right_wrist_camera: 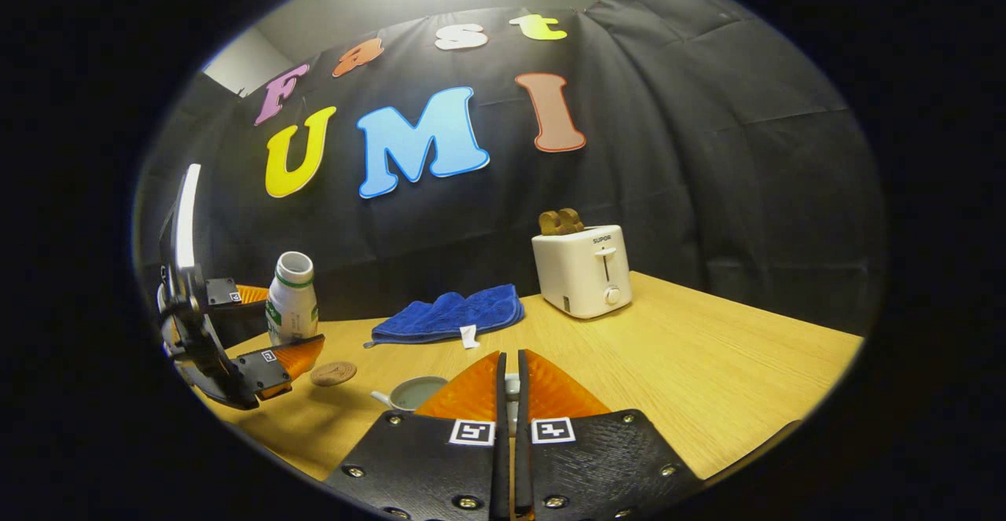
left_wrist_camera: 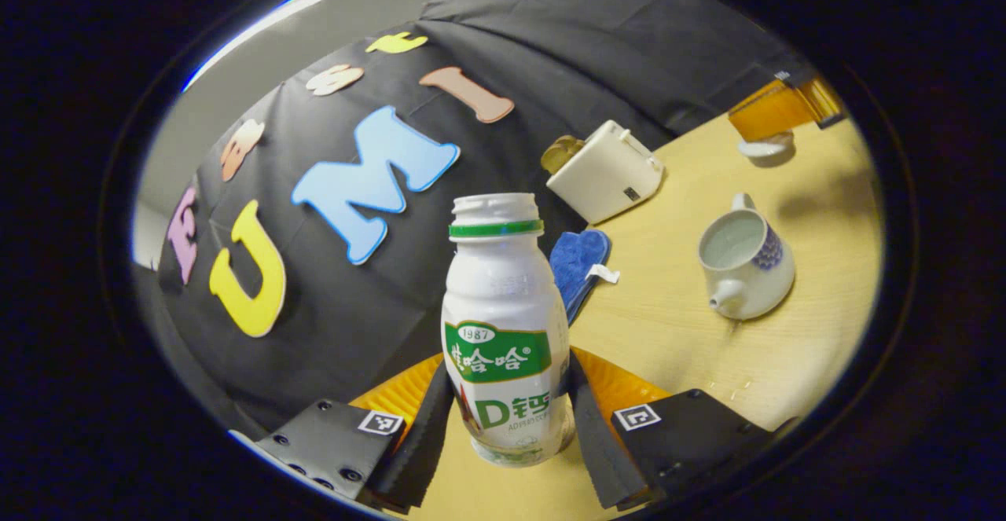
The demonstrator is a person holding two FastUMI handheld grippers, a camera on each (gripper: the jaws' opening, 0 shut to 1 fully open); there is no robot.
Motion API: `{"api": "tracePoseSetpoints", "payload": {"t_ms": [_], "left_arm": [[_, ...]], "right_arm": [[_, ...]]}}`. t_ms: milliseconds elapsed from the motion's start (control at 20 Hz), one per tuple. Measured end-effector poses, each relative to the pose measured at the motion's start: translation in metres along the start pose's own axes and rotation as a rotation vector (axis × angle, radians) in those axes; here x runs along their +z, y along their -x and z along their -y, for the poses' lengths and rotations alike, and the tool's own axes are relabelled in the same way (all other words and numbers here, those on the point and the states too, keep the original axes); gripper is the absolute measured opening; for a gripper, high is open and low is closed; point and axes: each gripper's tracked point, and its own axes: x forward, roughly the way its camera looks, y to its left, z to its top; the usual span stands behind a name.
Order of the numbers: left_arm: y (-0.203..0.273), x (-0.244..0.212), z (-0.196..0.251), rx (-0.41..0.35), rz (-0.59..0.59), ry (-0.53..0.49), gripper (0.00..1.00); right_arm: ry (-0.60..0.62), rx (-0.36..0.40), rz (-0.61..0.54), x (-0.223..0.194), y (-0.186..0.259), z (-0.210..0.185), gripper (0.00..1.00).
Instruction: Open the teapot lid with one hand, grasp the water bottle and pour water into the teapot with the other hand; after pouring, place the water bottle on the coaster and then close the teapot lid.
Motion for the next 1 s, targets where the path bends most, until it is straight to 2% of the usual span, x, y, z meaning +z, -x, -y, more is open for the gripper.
{"api": "tracePoseSetpoints", "payload": {"t_ms": [250, 300, 350, 550, 750, 1000], "left_arm": [[-0.019, -0.033, -0.002, 0.061, -0.013, 0.296, 0.87], [-0.021, -0.036, -0.002, 0.070, -0.015, 0.337, 0.77], [-0.020, -0.039, -0.004, 0.080, -0.018, 0.372, 0.87], [-0.028, -0.041, -0.002, 0.091, -0.011, 0.495, 0.87], [-0.028, -0.043, 0.001, 0.099, -0.002, 0.596, 0.87], [-0.029, -0.044, 0.000, 0.112, -0.003, 0.631, 0.78]], "right_arm": [[0.025, 0.061, -0.027, 0.002, -0.016, -0.038, 0.02], [0.037, 0.070, -0.030, 0.001, -0.020, -0.046, 0.02], [0.049, 0.081, -0.032, 0.002, -0.023, -0.053, 0.02], [0.080, 0.115, -0.049, -0.004, -0.034, -0.072, 0.03], [0.090, 0.109, -0.078, -0.016, -0.041, -0.073, 0.03], [0.086, 0.112, -0.106, -0.025, -0.043, -0.073, 0.03]]}}
